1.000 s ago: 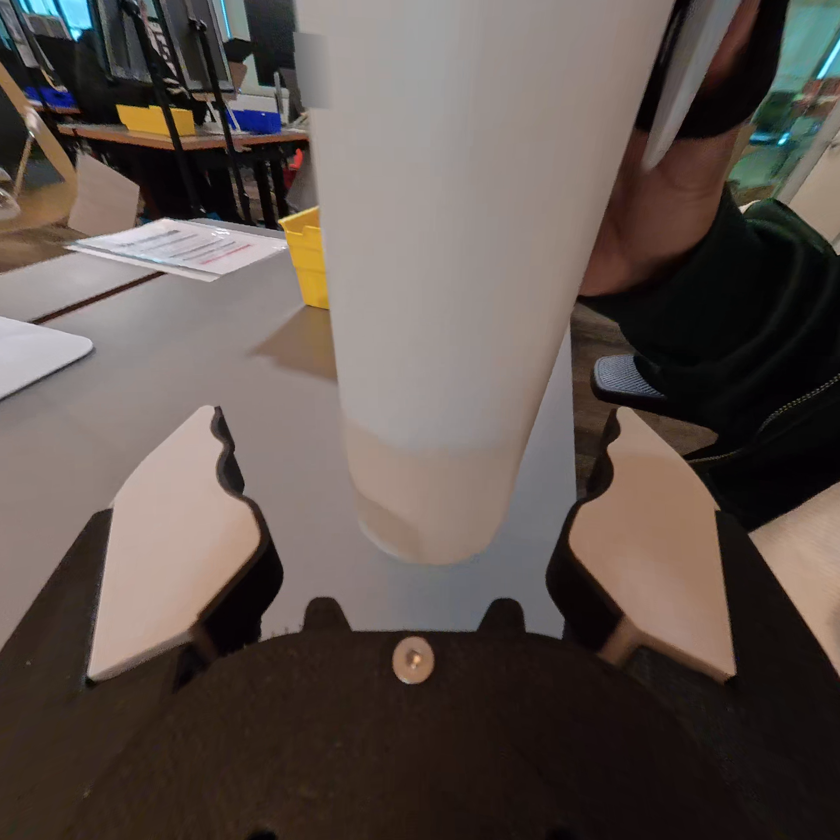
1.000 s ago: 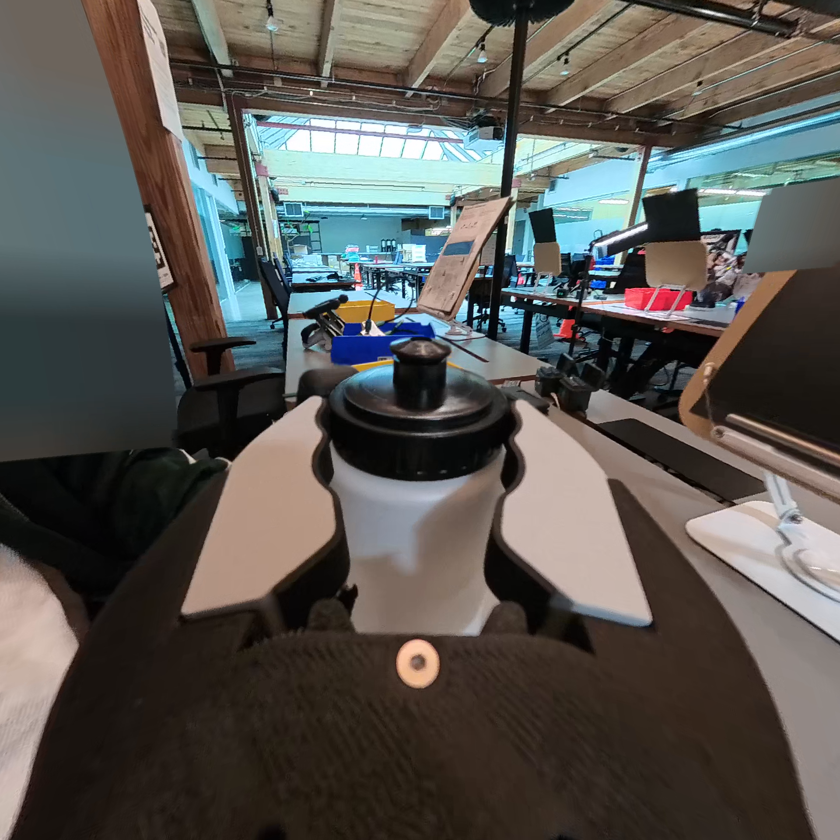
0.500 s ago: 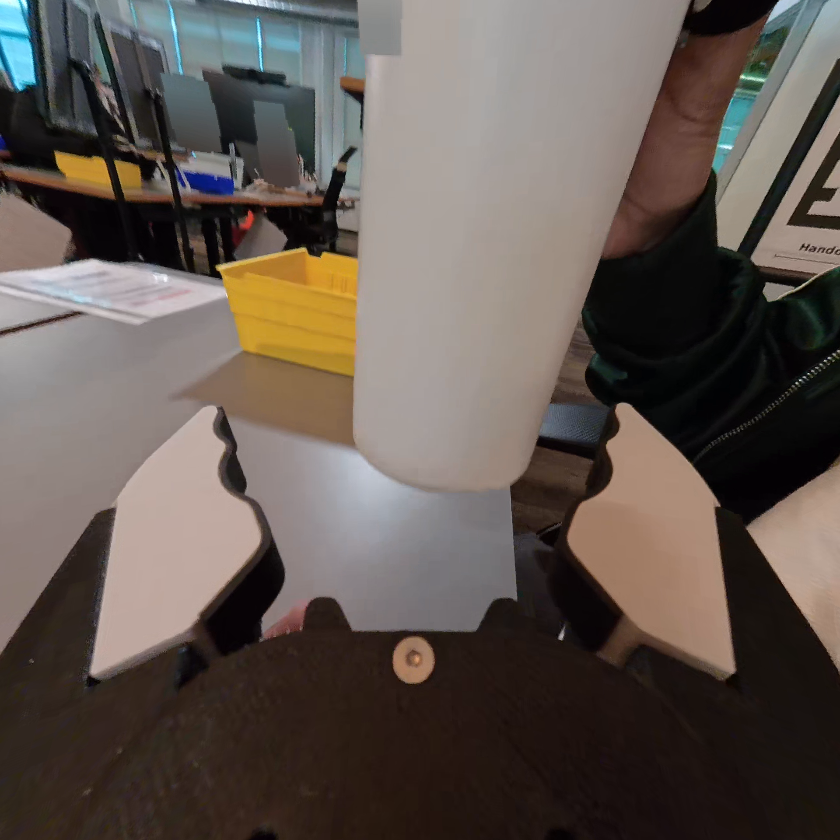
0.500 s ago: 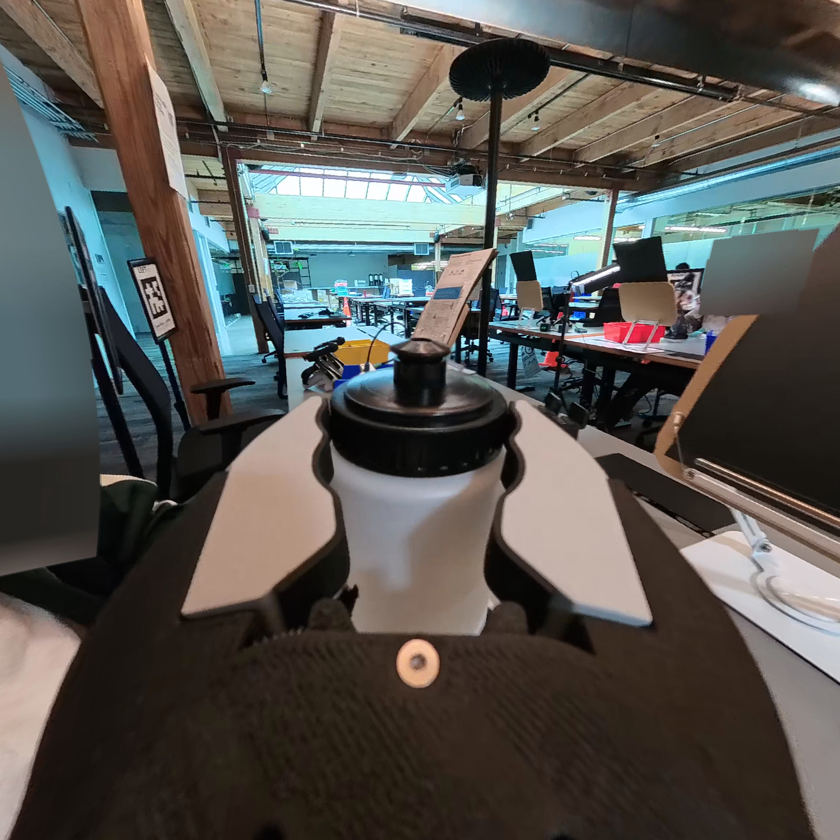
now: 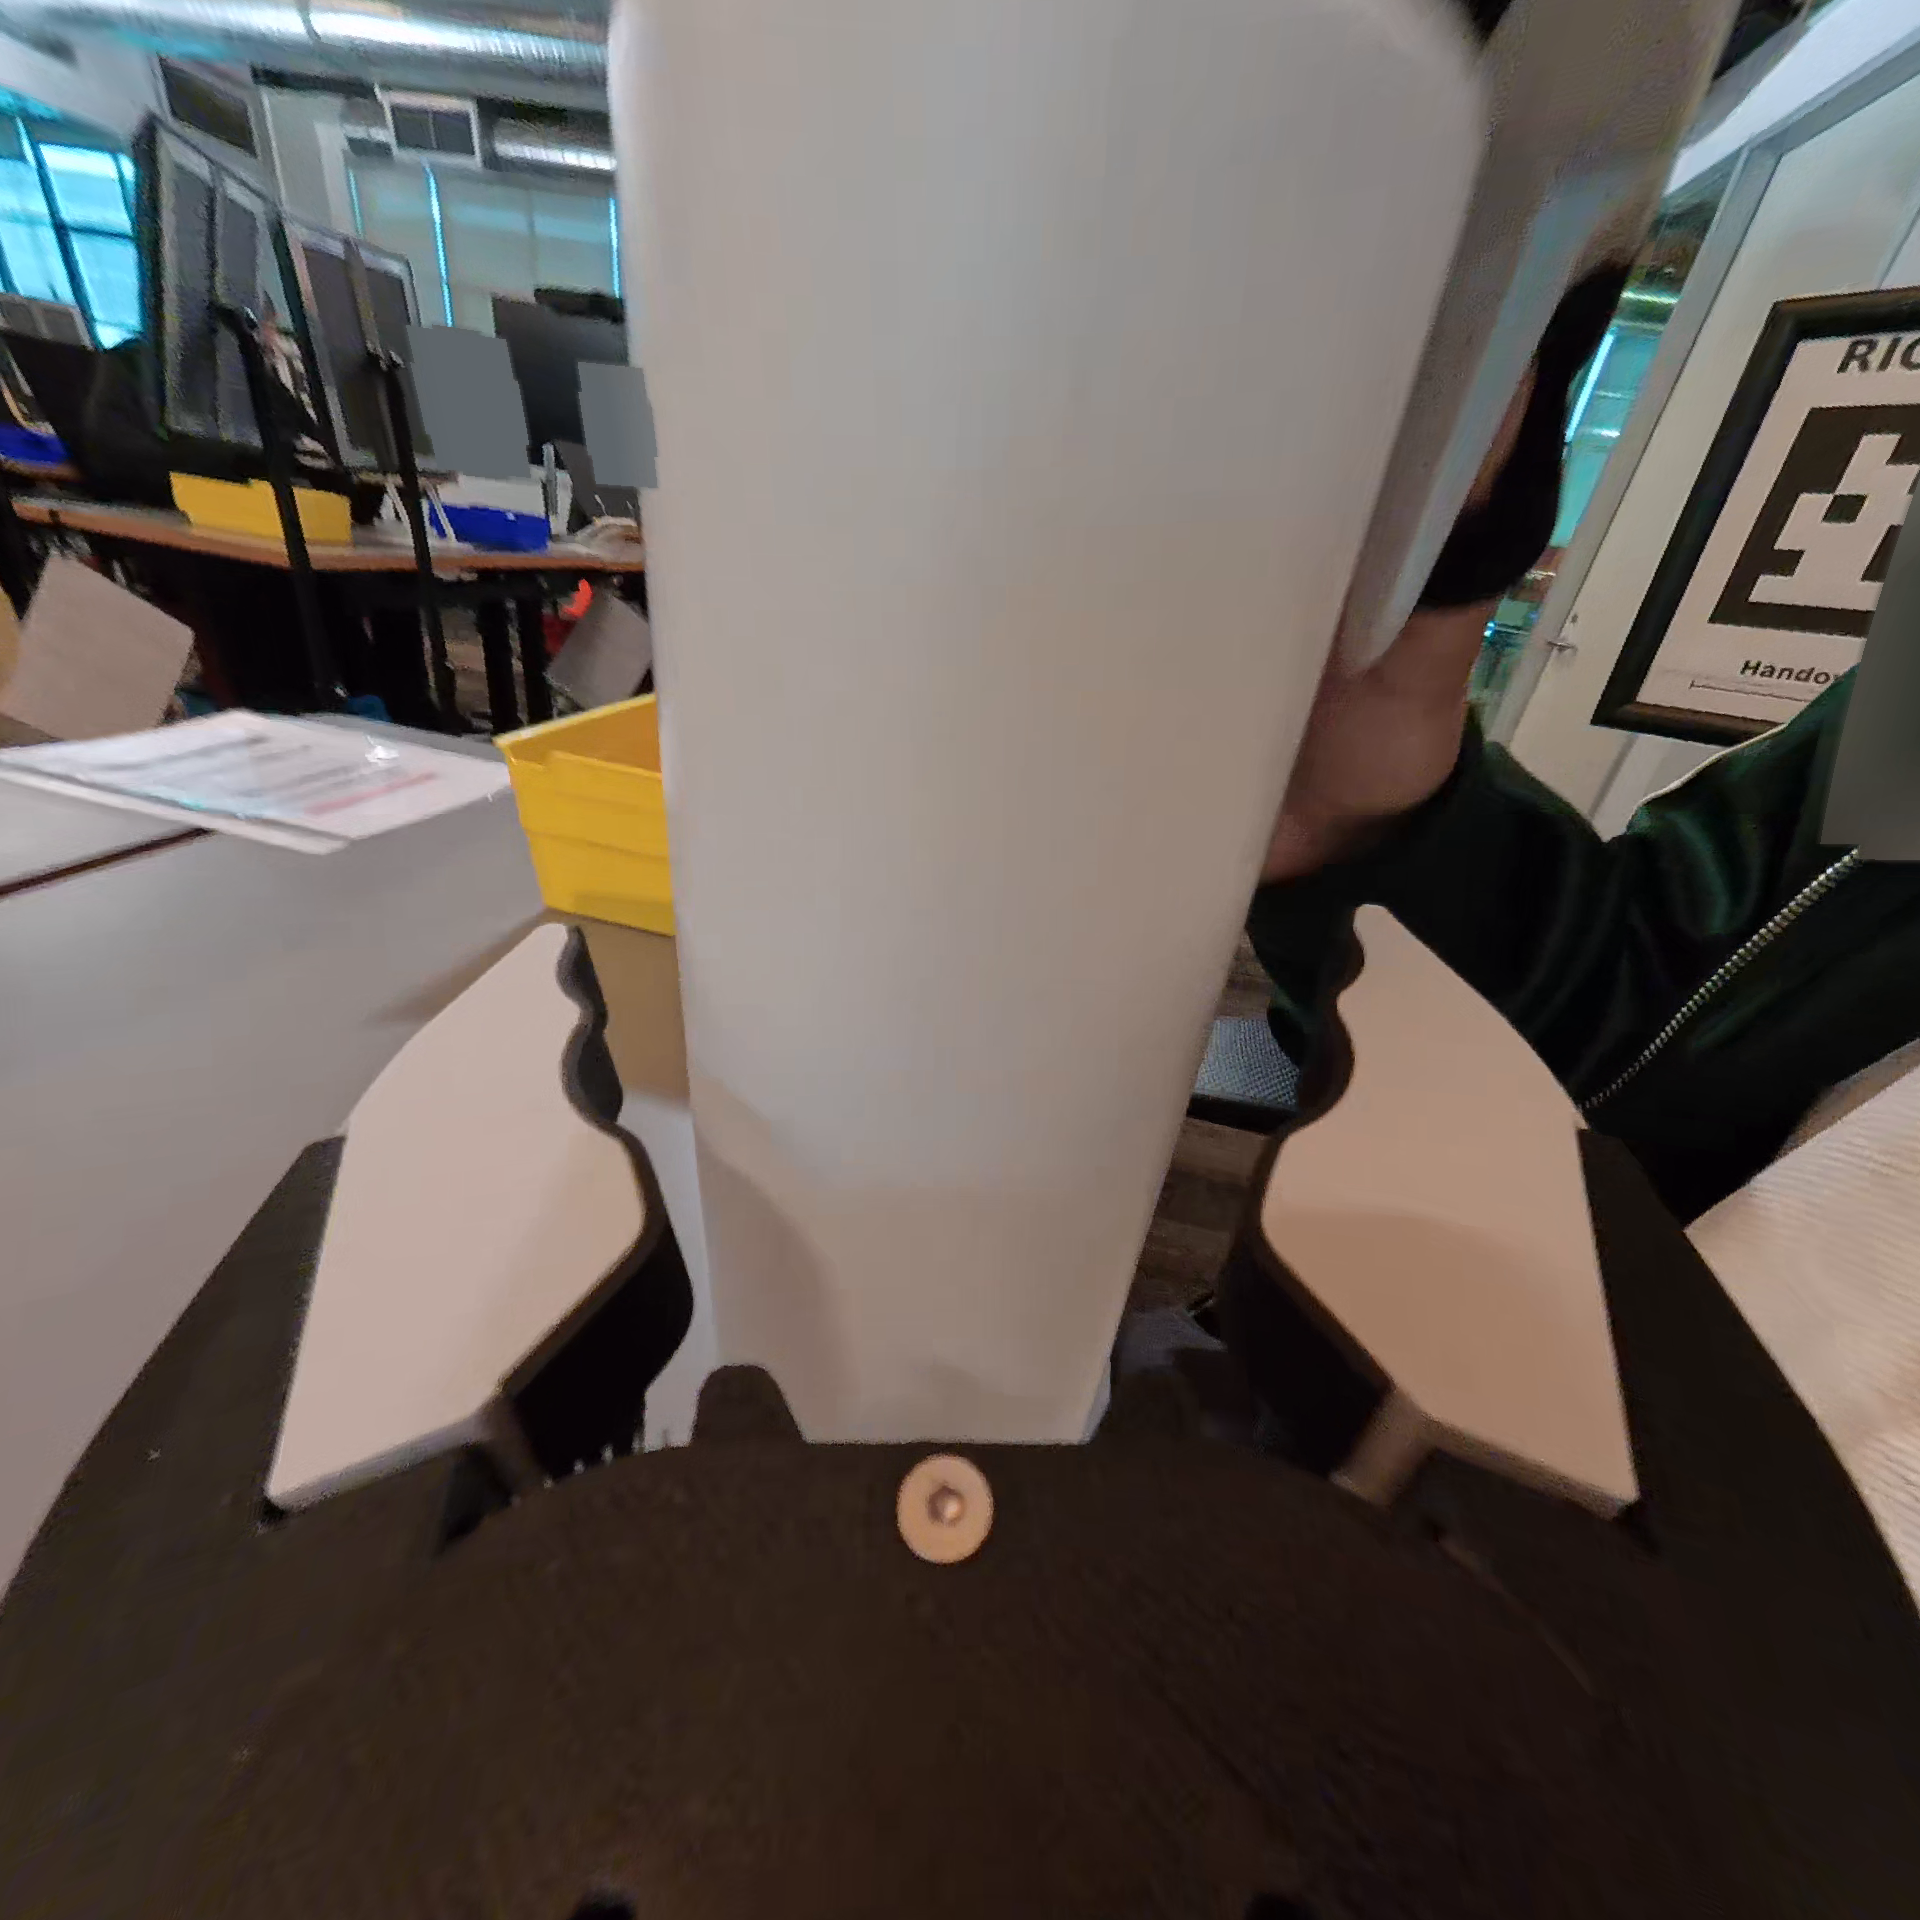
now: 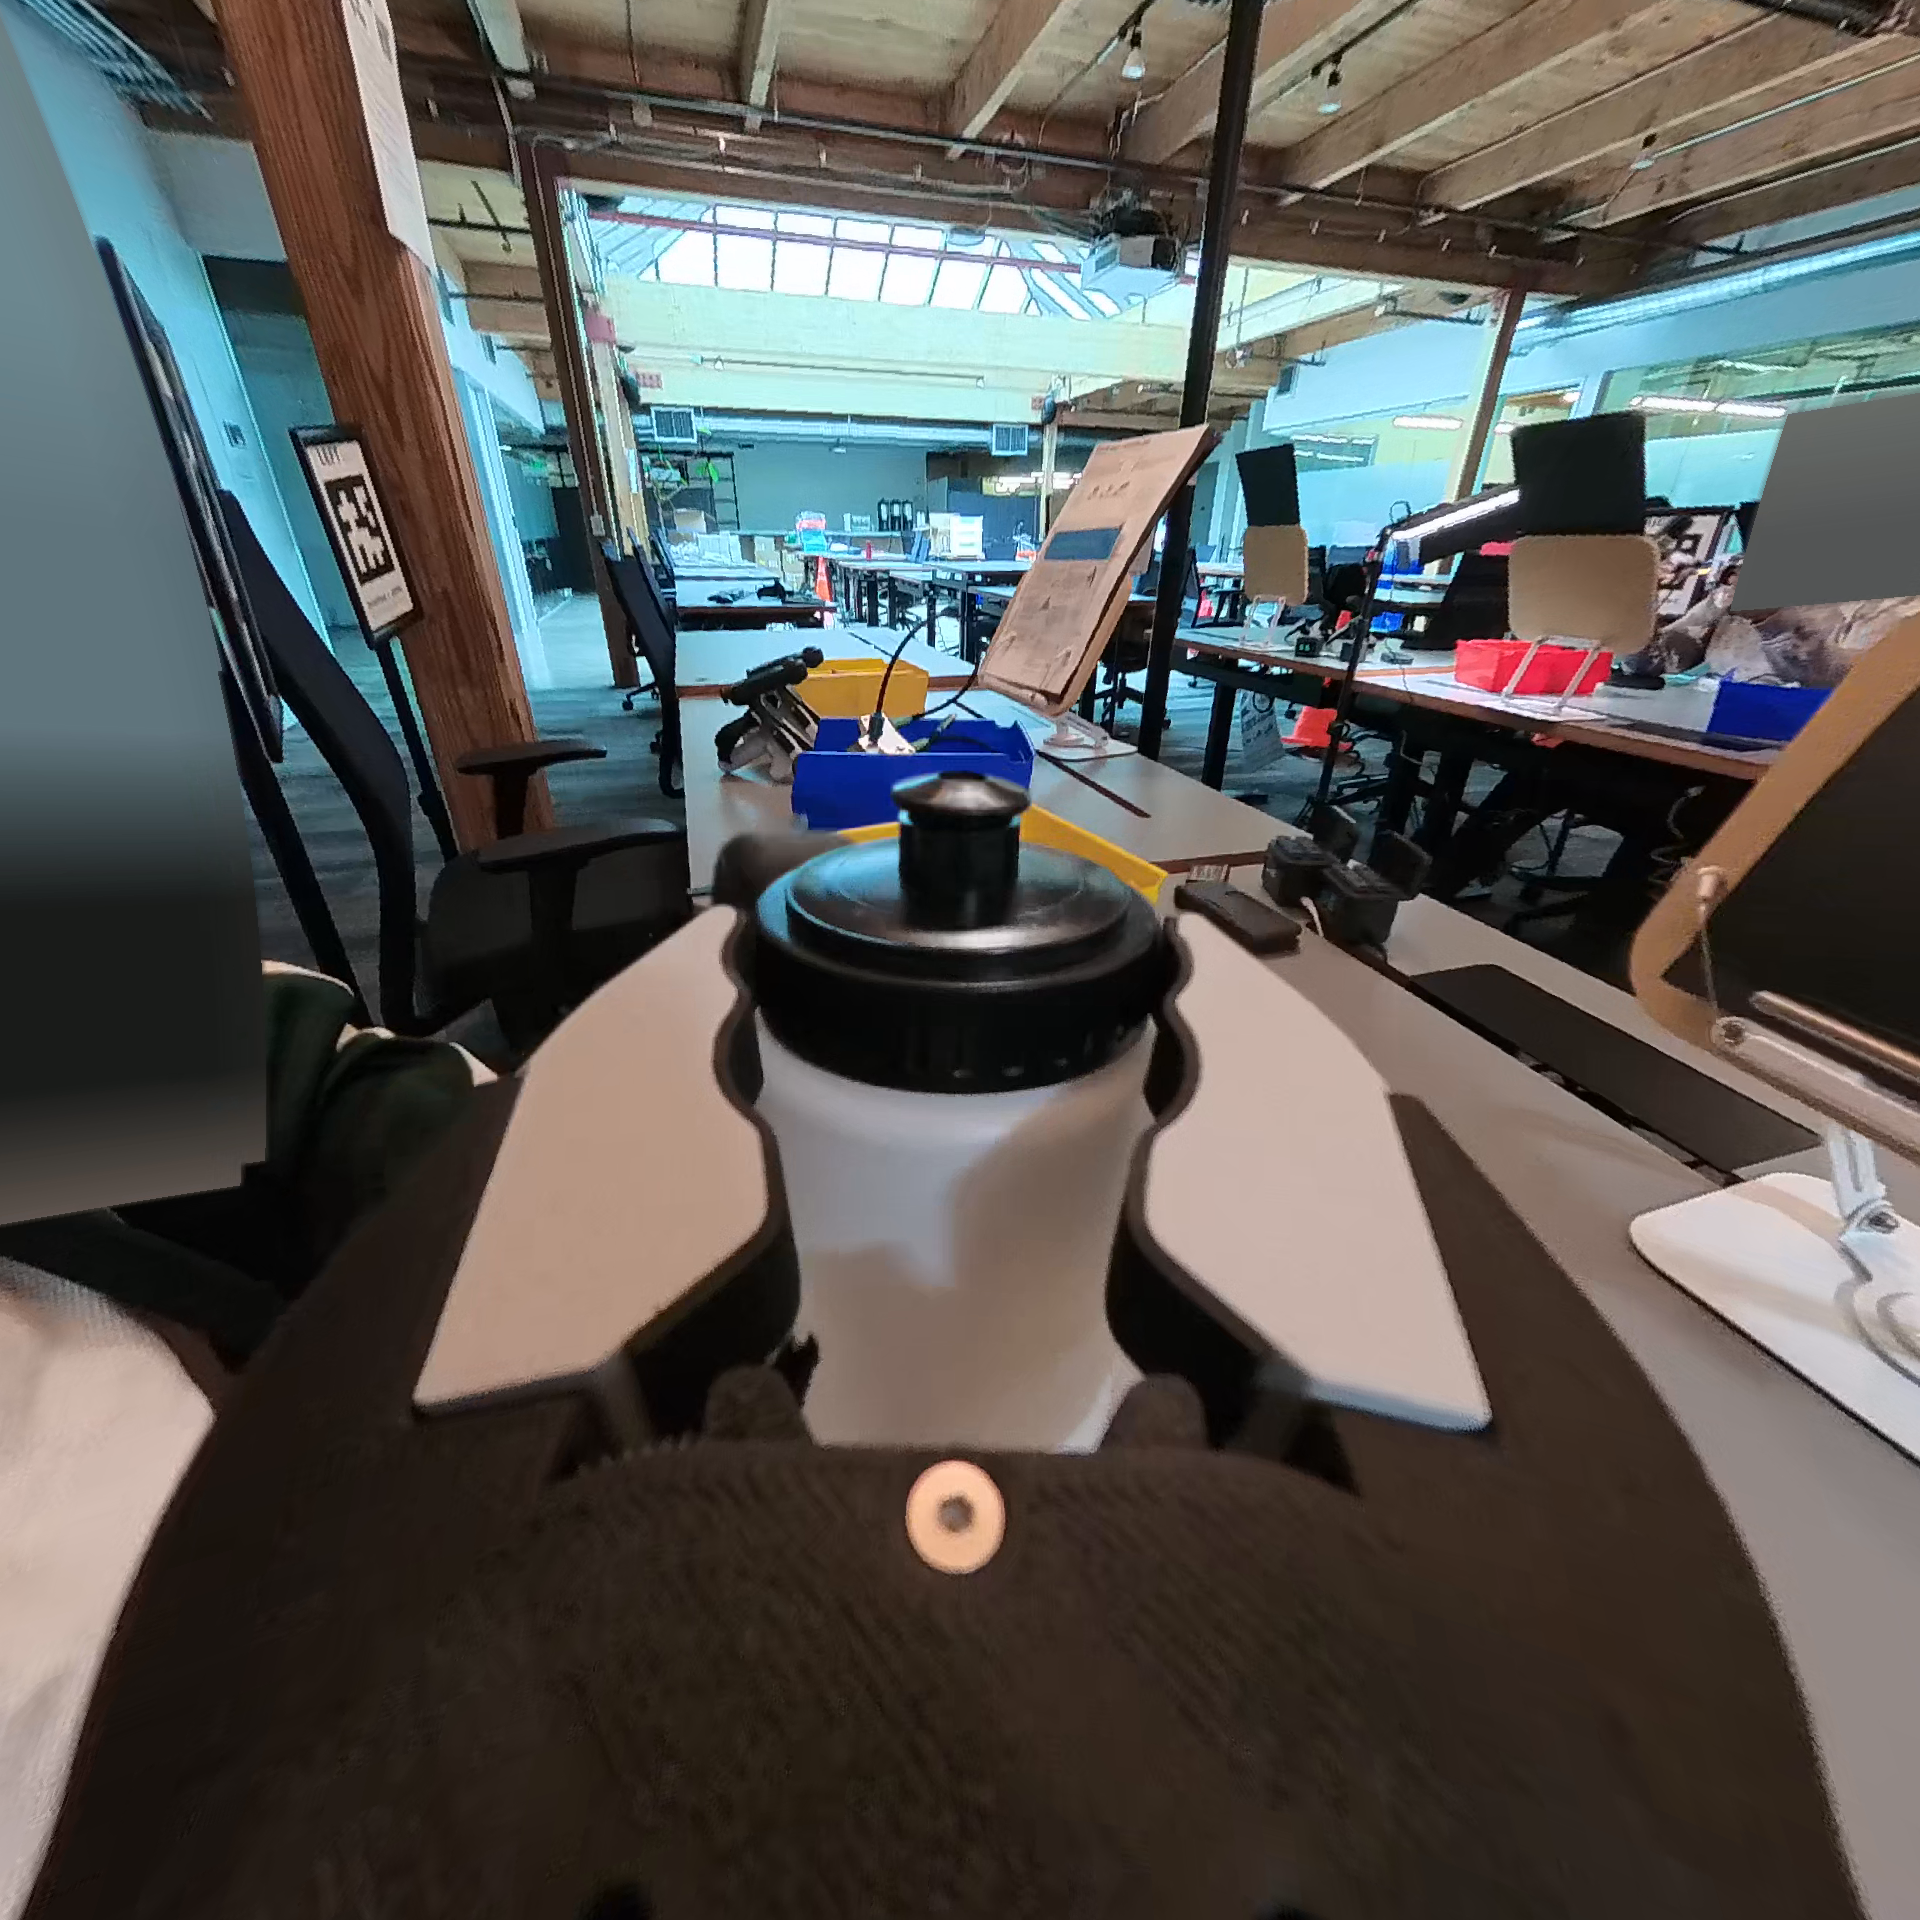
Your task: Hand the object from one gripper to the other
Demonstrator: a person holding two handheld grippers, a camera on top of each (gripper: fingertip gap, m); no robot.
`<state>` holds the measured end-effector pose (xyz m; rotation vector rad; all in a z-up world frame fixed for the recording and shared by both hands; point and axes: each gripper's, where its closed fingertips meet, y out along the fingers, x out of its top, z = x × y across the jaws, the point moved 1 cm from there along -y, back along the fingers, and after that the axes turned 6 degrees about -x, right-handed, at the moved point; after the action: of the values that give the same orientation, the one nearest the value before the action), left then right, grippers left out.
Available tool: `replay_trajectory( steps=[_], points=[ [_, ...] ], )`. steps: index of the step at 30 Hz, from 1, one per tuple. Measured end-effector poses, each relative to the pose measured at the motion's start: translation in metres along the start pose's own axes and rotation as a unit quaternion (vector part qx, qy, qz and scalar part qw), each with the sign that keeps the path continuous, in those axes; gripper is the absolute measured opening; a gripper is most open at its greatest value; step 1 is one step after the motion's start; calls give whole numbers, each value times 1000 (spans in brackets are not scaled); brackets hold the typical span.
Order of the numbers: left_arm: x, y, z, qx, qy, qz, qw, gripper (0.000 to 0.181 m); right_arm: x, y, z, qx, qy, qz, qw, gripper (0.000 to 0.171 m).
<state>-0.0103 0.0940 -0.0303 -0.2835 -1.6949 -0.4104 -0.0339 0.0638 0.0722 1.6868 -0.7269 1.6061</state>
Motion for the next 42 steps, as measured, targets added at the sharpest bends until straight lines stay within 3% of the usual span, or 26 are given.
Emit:
replay_trajectory(
  steps=[9, 13, 23, 26, 31, 33, 36, 42],
  points=[
    [15, -7, 5, 25, 36, 39, 998, 118, -22, 12, 2, 16, 23, 14, 1000, 74],
    [14, -8, 4, 15, 36, 46, 998, 103, -24, 13, 4, 18, 27, 15, 999, 74],
    [15, -9, 4, 22, 49, 51, 997, 103, -22, 14, 7, 26, 4, 21, 999, 75],
    [16, -12, 8, 30, 52, 52, 997, 103, -14, 11, 0, 11, -10, 15, 1000, 103],
    [27, -26, 22, 47, 40, 39, 997, 102, 17, -24, -38, -58, -83, -53, 993, 110],
    [36, -33, 26, 52, 39, 24, 998, 102, 4, -33, -63, -88, -100, -40, 990, 114],
    [48, -43, 31, 63, 43, 10, 997, 102, -33, -31, -81, -68, -33, -31, 997, 115],
    [60, -51, 32, 68, 56, 0, 996, 102, -104, 6, -45, 28, 39, 11, 999, 111]
  ],
)
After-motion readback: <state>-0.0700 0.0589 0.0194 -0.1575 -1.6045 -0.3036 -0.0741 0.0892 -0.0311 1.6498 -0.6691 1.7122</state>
